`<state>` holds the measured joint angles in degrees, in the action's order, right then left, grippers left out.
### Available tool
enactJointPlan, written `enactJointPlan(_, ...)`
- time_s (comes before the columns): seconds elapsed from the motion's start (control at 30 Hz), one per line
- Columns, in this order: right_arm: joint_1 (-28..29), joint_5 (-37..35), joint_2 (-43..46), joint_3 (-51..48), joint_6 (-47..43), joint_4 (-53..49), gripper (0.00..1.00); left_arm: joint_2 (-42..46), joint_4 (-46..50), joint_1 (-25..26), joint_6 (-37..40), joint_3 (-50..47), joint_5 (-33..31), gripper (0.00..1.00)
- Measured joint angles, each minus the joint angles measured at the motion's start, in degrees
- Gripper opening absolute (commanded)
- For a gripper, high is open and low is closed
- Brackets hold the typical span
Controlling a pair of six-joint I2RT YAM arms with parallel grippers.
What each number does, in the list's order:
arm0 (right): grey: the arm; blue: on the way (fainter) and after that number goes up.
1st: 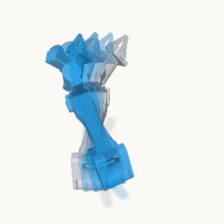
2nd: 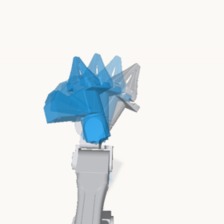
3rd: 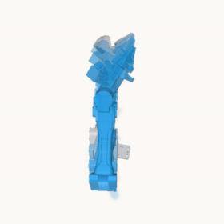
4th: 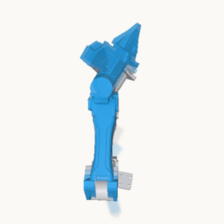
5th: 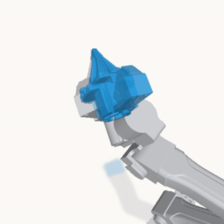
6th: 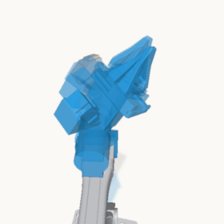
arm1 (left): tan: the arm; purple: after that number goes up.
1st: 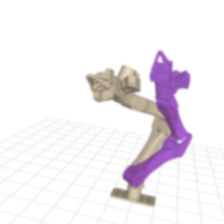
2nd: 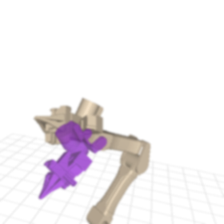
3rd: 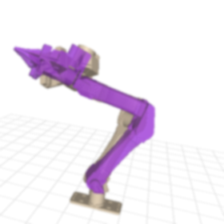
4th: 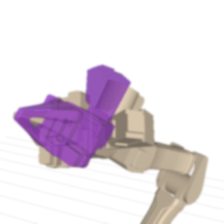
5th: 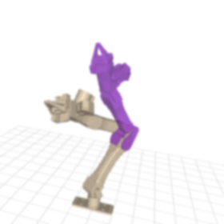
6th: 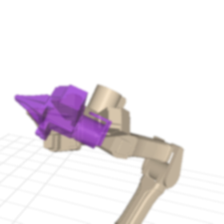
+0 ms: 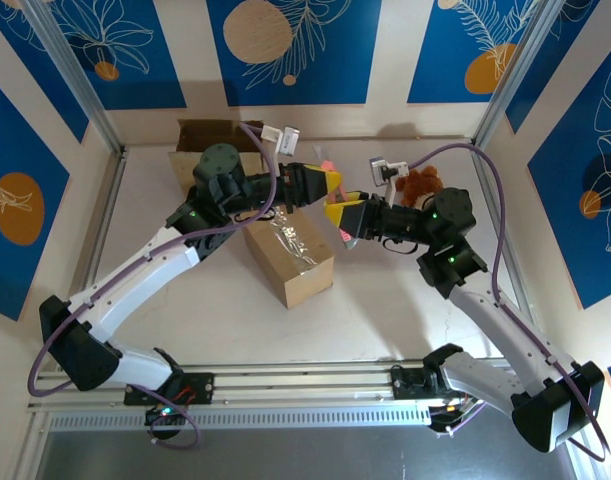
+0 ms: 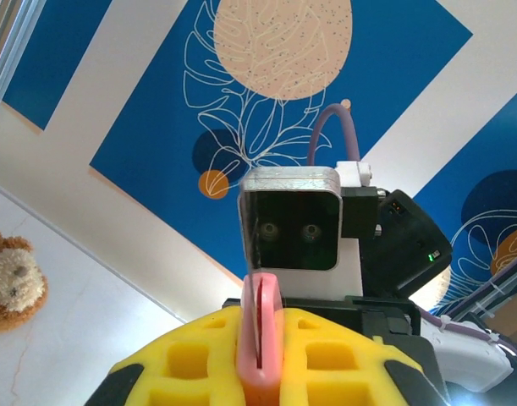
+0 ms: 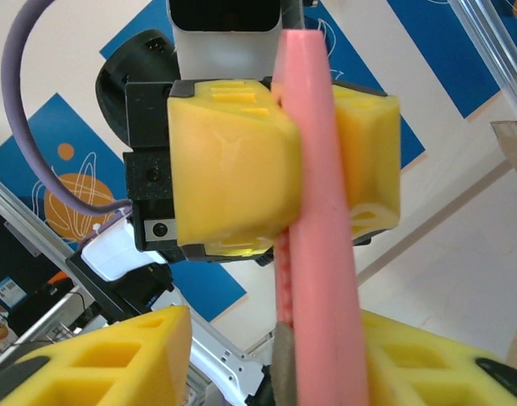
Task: Unpack the express box
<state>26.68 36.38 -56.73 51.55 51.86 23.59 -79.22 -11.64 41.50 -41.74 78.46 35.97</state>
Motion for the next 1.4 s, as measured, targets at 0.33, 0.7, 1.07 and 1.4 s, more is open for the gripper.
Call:
enactJointPlan(0.33,0.0,-2.0,0.0,-1.9,3.0,3.1,0.20,0.2,-1.5,0.0,-0.5,-0.7,0.0,0.00)
enactJointPlan(0.7,0.8,-2.4,0.0,-1.9,4.7,5.7,0.00,1.6,-2.3,0.2,-1.2,-1.7,-1.1,0.74)
enactJointPlan(1.07,3.7,-13.6,-0.2,11.6,-7.6,-23.3,0.00,8.0,20.6,-5.0,4.3,-1.0,-16.0,0.91)
enactJointPlan(1.4,10.7,-32.7,-19.1,45.2,-26.7,-62.3,0.00,8.9,49.1,-15.0,4.6,-0.2,-33.0,0.79)
